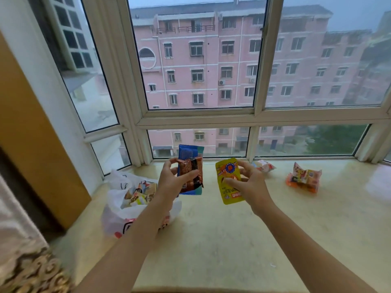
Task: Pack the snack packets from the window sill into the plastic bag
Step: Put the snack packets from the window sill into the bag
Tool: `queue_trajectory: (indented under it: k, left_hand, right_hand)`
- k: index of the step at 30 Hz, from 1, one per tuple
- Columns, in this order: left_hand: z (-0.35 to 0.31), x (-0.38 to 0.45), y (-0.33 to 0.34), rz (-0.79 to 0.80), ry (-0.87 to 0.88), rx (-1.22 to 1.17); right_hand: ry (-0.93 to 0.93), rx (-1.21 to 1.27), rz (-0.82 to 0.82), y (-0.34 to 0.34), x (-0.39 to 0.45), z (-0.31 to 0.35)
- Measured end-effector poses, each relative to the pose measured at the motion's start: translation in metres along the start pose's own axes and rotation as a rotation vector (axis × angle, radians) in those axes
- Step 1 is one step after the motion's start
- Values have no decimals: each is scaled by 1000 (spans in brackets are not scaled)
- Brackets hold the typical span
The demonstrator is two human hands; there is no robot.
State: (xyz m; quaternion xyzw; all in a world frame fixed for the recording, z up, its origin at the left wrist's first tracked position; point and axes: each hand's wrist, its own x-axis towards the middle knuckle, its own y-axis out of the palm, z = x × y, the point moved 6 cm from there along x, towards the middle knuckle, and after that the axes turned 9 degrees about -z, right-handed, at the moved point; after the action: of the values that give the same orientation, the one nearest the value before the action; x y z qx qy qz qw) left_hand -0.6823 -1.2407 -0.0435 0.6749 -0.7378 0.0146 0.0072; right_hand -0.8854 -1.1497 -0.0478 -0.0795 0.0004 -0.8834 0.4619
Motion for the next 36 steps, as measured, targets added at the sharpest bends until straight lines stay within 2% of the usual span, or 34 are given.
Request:
queue_trajectory:
  k: [11, 18, 27, 31, 36]
  left_hand:
    - [21, 72, -180, -58, -28, -3]
    - [53, 116, -247, -111, -72, -25]
    - [128, 211, -254, -190, -183, 65]
    - [170, 249, -229, -88, -192, 243]
    - [228, 277, -207, 3, -186, 317]
  right_hand:
    - [30, 4, 6, 187, -12, -3]
    - [86, -39, 67, 269, 5, -31]
    - [161, -84, 133, 339, 83, -91]
    - [202, -170, 107, 360, 115, -140]
    - [265, -239, 55, 385, 136, -203]
